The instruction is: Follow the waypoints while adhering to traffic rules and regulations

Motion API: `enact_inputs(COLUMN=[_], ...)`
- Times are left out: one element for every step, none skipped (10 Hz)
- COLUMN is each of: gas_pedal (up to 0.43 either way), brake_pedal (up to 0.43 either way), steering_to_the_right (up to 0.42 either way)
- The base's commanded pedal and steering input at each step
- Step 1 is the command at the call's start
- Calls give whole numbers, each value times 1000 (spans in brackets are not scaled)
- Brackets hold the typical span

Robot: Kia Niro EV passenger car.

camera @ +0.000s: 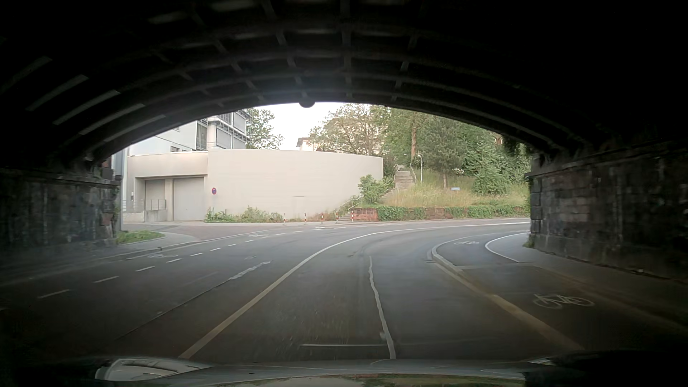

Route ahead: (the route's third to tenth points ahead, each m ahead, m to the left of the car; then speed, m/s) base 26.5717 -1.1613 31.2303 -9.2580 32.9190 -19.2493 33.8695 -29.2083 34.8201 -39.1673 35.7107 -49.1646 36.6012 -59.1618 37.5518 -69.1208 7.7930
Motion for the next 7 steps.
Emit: enact_inputs(gas_pedal=[0,0,0,0,0,0,0], brake_pedal=[0,0,0,0,0,0,0], steering_to_the_right=[-3,-3,-3,-4,-3,-3,0])
